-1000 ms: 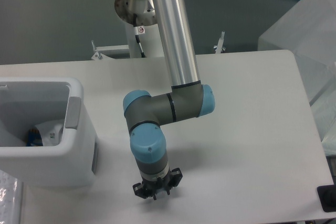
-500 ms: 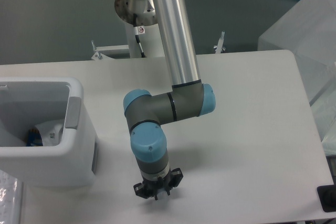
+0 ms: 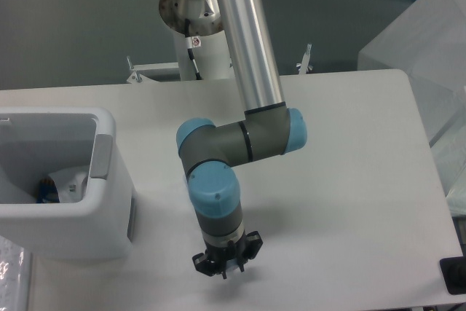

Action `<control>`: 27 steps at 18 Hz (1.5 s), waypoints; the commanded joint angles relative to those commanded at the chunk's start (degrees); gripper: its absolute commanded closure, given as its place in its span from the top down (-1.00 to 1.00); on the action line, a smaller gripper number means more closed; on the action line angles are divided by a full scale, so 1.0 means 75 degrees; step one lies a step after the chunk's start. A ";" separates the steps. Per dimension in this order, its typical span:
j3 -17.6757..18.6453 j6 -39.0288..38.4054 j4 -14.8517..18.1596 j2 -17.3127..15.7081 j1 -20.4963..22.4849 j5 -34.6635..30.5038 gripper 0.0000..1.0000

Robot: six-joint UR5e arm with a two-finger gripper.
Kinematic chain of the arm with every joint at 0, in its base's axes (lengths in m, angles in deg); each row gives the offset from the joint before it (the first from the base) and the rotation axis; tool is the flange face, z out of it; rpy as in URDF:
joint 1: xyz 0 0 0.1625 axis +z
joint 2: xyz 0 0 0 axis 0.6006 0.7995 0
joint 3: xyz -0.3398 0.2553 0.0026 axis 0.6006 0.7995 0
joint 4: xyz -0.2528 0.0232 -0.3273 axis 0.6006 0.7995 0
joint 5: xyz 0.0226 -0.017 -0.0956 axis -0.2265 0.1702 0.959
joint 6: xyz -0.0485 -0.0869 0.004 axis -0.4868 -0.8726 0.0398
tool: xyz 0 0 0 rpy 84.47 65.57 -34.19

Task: Place the trash in the trash can
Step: 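Close the gripper on the clear plastic bottle and lift it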

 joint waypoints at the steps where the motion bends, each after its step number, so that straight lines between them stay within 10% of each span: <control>1: -0.0046 -0.0023 0.0000 -0.0128 0.0117 0.0105 -0.34; 13: -0.2319 -0.0317 -0.0198 -0.0505 0.0680 0.1078 -0.34; 17: -0.2449 -0.0118 -0.1416 -0.0715 0.0716 0.1090 -0.34; 27: -0.2578 0.0305 -0.1570 -0.1383 0.0072 0.1149 -0.34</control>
